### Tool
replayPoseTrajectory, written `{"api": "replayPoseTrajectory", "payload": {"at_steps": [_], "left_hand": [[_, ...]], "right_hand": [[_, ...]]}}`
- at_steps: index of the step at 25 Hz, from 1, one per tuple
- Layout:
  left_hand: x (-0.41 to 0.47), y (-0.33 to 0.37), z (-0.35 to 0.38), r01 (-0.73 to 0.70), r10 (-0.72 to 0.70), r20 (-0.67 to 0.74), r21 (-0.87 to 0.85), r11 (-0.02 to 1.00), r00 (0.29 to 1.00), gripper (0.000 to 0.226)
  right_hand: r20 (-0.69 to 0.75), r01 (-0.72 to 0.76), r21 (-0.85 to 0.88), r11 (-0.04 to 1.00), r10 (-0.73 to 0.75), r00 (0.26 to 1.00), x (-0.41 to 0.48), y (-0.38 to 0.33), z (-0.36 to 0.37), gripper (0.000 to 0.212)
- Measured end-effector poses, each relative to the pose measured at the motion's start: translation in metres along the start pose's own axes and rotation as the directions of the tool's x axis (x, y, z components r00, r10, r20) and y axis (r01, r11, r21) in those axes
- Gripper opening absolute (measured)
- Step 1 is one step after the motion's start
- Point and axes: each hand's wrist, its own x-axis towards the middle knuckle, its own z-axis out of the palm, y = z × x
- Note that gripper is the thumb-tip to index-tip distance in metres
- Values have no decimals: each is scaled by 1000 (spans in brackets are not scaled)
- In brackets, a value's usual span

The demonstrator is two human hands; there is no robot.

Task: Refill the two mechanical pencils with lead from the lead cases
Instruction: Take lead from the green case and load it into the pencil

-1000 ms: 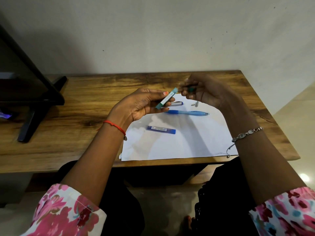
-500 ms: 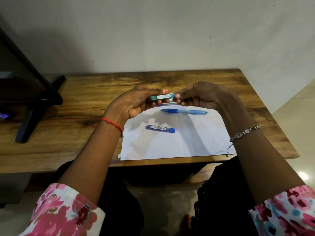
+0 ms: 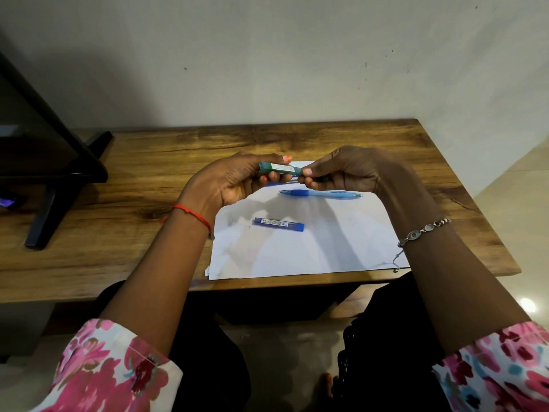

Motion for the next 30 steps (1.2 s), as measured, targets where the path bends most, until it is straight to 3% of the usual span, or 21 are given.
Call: {"api": "replayPoseTrajectory", "payload": {"at_steps": [3,7,22,30], "left_hand": [[1,1,-1,6,-6,6,-10,1000,1000,14],[1,0,-3,10,-10,18,7,1000,1000,14],[2,0,-3,32,-33,6,65,997,999,11],[5,-3,-8,-25,16,42,237,971,999,12]], "right_hand": [[7,-17,11,1000,17,1000,0,0,0,29],[9,-18,44,999,17,1000,-1,-1,0,16],[14,-23,31,999,23,1000,0,-1,-1,12],[22,11,-5,1000,-11,1000,0,-2,-6,18]]}}
